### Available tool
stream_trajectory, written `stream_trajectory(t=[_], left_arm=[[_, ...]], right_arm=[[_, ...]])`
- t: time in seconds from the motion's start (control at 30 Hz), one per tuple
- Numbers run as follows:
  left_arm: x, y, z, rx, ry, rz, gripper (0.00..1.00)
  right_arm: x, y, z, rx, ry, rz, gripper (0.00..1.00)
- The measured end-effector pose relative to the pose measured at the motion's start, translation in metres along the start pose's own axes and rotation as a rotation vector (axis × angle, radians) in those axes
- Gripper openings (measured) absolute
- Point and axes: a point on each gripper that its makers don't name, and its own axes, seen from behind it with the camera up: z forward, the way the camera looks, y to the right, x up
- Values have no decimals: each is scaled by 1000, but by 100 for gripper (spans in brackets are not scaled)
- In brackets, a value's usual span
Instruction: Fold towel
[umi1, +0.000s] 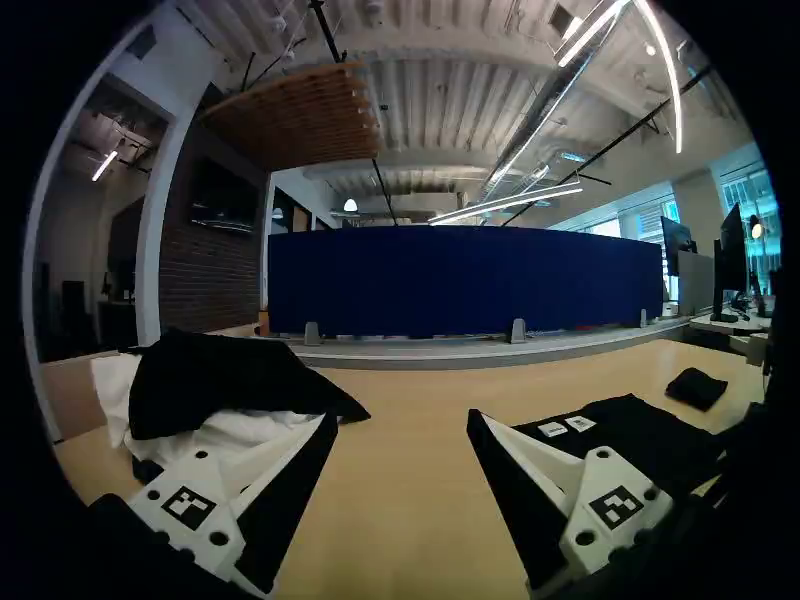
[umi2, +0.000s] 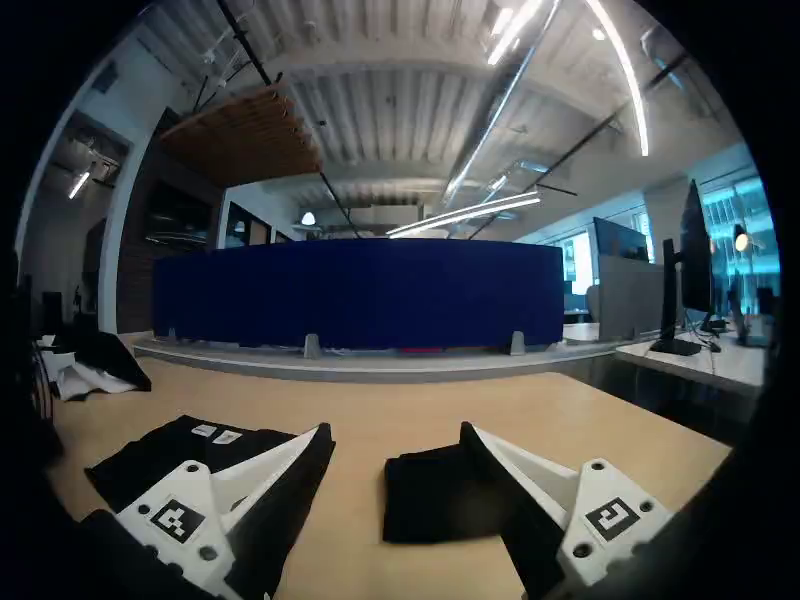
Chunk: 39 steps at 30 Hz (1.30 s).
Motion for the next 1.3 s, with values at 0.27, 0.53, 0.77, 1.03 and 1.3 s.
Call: stream_trajectory(t=[0.27, 0.53, 0.77, 1.03, 1.3], left_arm=[[-1, 0, 0, 0, 0, 0, 96], [-1, 0, -1, 0, 0, 0, 96], [-1, 1, -1, 0, 0, 0, 96], [1, 1, -1, 3, 0, 1, 96], [1, 18, 2, -27, -35, 24, 96]], right_arm=[[-1, 0, 0, -1, 0, 0, 100], [1, 1, 0, -2, 0, 0, 100], [0, 0, -1, -1, 0, 0, 100], [2, 0, 0, -1, -1, -1, 100], [2, -5, -1, 9, -20, -3, 100]])
